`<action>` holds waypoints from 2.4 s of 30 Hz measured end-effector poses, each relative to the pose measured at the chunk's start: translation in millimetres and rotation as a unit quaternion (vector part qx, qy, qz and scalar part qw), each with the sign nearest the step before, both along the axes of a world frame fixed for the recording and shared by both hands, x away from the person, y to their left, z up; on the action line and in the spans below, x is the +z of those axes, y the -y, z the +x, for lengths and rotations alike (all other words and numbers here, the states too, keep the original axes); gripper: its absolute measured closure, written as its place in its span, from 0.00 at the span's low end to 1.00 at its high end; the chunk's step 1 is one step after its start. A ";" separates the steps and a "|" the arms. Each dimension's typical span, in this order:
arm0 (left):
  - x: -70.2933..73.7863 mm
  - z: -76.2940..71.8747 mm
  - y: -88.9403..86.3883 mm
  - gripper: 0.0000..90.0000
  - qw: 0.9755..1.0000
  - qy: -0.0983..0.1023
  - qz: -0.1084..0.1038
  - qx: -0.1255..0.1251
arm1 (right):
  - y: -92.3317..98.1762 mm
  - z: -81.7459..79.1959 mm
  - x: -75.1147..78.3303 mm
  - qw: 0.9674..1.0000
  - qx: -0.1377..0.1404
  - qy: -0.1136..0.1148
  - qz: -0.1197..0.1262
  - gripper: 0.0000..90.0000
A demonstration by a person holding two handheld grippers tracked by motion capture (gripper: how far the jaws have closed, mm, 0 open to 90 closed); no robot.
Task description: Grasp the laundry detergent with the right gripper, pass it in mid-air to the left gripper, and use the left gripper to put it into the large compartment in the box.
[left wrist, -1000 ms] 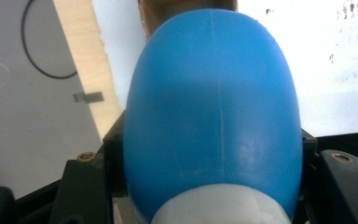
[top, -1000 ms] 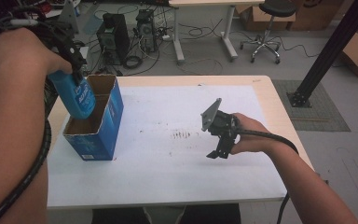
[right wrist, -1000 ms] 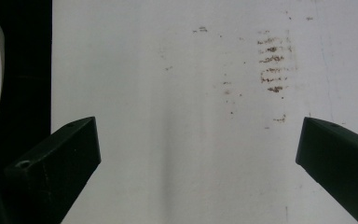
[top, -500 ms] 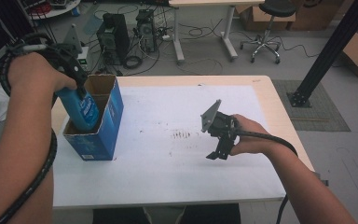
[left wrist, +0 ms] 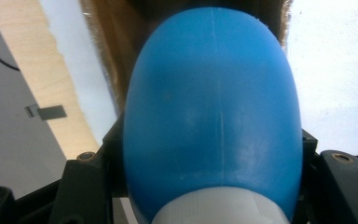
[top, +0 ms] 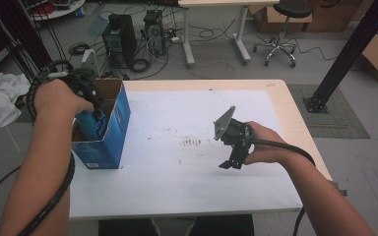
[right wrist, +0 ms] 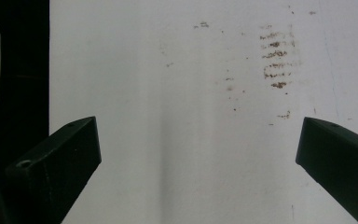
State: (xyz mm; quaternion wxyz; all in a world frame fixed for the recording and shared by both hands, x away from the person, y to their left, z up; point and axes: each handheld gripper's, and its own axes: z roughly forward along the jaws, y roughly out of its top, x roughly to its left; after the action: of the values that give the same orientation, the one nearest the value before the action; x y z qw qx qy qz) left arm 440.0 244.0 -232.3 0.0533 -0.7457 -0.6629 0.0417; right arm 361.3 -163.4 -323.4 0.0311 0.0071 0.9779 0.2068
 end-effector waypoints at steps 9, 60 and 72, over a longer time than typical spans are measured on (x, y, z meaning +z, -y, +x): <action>-26.5 3.9 2.1 0.44 1.000 -0.009 0.001 -0.004 | 2.6 -0.4 -1.0 1.000 -0.002 0.002 -0.001 0.00; -52.6 3.7 -3.2 0.32 1.000 0.008 -0.007 -0.004 | 3.6 0.1 -5.0 1.000 -0.005 -0.003 -0.001 0.00; -27.8 0.0 -1.6 0.28 1.000 0.024 0.000 -0.016 | 0.3 0.0 -5.6 1.000 -0.002 -0.001 -0.001 0.00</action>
State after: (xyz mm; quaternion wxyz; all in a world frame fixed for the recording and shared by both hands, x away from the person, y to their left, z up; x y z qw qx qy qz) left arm 440.0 245.5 -260.1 0.0377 -0.7571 -0.6519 0.0226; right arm 361.3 -163.8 -329.0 0.0304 0.0091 0.9782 0.2054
